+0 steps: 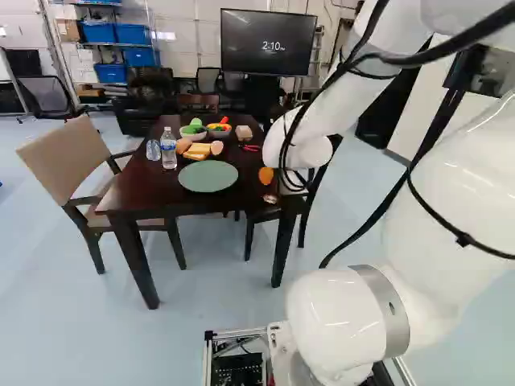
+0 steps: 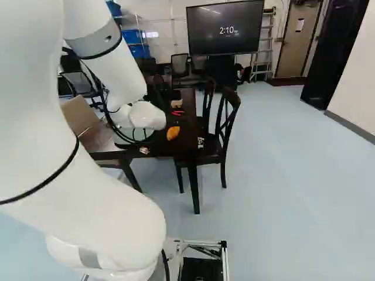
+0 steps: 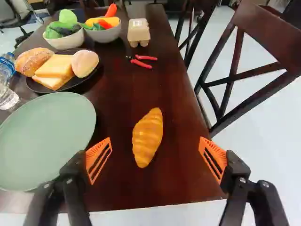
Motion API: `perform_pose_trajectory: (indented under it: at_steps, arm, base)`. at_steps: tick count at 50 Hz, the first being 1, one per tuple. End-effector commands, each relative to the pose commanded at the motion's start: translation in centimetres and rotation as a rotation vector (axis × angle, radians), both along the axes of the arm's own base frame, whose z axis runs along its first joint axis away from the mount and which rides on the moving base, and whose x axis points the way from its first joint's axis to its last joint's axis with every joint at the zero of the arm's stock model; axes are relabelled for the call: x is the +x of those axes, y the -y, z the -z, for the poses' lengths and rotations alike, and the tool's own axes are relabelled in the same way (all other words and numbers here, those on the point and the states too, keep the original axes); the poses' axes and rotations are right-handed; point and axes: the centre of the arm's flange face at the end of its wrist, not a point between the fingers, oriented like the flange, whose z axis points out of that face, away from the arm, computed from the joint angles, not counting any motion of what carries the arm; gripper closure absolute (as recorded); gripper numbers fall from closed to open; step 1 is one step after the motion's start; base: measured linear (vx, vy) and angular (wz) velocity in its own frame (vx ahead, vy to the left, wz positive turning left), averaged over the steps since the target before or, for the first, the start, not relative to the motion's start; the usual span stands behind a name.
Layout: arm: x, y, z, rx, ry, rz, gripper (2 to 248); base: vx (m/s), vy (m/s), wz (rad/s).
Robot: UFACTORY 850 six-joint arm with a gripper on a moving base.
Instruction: Move the croissant to the empty plate
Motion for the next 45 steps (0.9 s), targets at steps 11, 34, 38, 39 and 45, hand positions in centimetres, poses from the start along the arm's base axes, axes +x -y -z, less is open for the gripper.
perform_pose_trajectory:
  at_steps: [11, 34, 38, 39, 45]
  arm:
    - [1.2, 0.0, -0.5, -0.001, -0.087, 0.001, 3]
    - [3.4, 0.0, -1.8, -0.004, -0.266, 0.002, 3]
    - [3.7, 0.0, -2.0, -0.005, -0.297, 0.002, 3]
    - [3.8, 0.0, -2.1, -0.005, -0.304, 0.002, 3]
    - [4.3, 0.0, -2.5, -0.005, -0.35, 0.003, 3]
  base:
    - [0.0, 0.0, 0.0]
    - [0.0, 0.0, 0.0]
    - [0.0, 0.0, 0.0]
    - [0.0, 0.0, 0.0]
    - [0.0, 0.0, 0.0]
